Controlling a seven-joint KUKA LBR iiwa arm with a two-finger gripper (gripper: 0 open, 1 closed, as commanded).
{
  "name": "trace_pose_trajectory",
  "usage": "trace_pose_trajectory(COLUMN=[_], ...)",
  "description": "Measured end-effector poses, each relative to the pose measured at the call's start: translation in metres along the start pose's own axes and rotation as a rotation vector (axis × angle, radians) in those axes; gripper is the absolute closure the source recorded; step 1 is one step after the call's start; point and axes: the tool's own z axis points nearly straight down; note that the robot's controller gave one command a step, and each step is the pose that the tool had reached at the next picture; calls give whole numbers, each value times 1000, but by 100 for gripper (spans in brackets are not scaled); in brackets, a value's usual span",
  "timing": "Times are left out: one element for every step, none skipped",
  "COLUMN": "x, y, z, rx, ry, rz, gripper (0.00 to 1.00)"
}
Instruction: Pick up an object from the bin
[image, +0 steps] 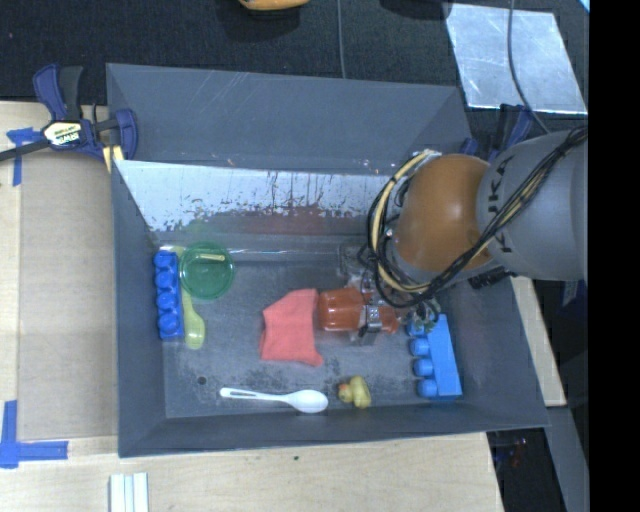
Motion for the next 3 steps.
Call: trace_pose_trajectory(x=[0,2,-17], y=[0,2,9], z=[0,-50,-127], rx=[0,-1,0], ry=[0,6,3], rz=[0,4,-18], gripper=[100,100,100])
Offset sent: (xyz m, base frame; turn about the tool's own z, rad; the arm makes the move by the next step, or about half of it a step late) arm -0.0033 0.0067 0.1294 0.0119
